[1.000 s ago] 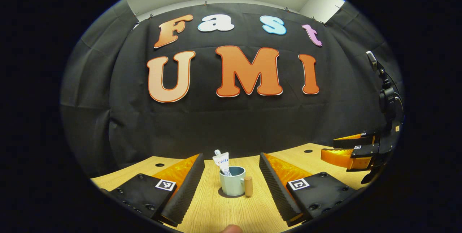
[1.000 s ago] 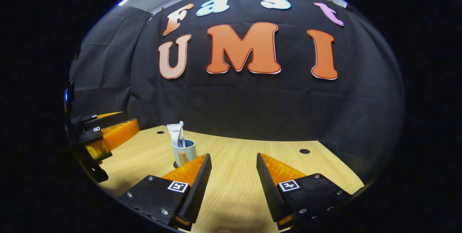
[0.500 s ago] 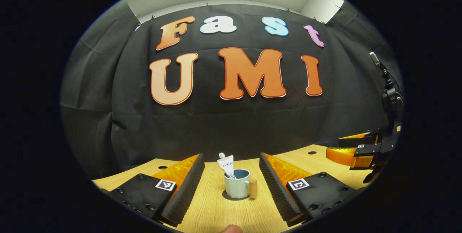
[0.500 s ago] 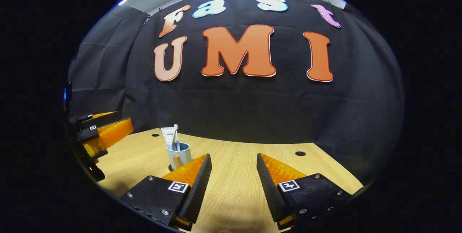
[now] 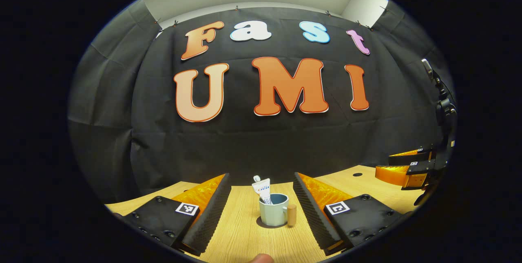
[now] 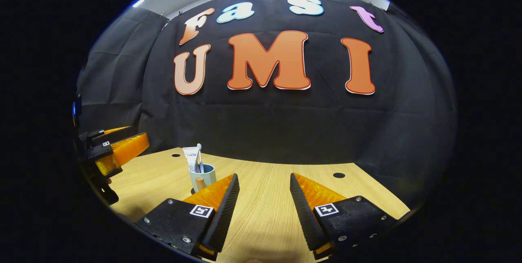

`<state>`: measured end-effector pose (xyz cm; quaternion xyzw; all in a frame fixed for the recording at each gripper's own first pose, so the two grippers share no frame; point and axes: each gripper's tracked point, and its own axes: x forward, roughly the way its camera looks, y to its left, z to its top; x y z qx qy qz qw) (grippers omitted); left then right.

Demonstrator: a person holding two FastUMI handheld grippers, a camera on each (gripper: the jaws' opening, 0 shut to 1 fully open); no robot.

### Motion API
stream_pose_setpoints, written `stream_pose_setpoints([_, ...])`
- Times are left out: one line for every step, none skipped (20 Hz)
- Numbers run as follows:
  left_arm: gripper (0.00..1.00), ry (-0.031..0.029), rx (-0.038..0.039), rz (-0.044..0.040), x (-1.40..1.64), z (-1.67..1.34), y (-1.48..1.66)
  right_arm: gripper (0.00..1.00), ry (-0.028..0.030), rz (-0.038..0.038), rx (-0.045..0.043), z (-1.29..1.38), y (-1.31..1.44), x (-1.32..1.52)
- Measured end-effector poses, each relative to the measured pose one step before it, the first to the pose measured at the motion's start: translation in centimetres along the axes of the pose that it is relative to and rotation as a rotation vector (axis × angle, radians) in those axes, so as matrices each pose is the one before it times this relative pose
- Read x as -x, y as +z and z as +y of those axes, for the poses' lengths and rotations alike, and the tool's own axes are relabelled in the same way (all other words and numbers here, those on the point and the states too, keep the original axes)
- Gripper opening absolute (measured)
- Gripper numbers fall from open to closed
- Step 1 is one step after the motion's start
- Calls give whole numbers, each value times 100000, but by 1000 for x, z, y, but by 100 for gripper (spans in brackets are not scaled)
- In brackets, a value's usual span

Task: Put the toothbrush and toothpaste on the desktop into the cup, then pick up the cup and place it on the coaster on the desktop.

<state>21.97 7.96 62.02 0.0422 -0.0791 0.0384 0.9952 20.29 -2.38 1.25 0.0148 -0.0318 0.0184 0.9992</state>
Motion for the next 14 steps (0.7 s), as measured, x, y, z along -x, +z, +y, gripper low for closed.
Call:
stream_pose_setpoints([96, 155, 748, 88, -139, 24, 2, 76, 90, -70, 442, 30, 22, 11])
stream_pose_setpoints([96, 1, 508, -58, 287, 46, 1, 76, 502, -193, 199, 110, 75, 52])
stream_pose_setpoints([95, 464, 167, -34, 9, 256, -54, 76, 502, -173, 15, 87, 42, -25])
stream_pose_setpoints([99, 267, 40, 19, -11, 110, -51, 76, 121, -137, -121, 62, 74, -47])
stream_pose_setpoints([97, 252, -49, 48, 16, 107, 94, 76, 157, -138, -25, 78, 10, 53])
stream_pose_setpoints([99, 151, -109, 175, -35, 63, -84, 76, -289, -57, 13, -42, 2, -58])
stream_pose_setpoints([99, -41, -89, 136, -23, 20, -96, 76, -23, -69, -66, 60, -24, 9])
stream_pose_setpoints([95, 91, -300, -99, 80, 165, -25, 76, -205, -20, -137, -18, 25, -54])
stream_pose_setpoints([95, 137, -334, -150, 122, 84, 20, 76, -61, 116, -106, 11, -40, 39])
stream_pose_setpoints([97, 142, -326, -131, -78, 63, -65, 76, -77, 176, 59, 35, -49, -35])
stream_pose_setpoints([97, 38, -143, 99, -115, 44, -52, 76, -16, -87, 144, -57, 1, 49])
stream_pose_setpoints([99, 18, 3, -171, 96, -100, -98, 76, 29, -9, 269, -15, 22, -9])
stream_pose_setpoints([98, 9, 168, 114, 80, -10, -13, 76, 27, -120, 157, 55, -9, -53])
stream_pose_setpoints([99, 42, 57, -95, 14, -16, 6, 76, 451, -95, -16, 83, 13, 32])
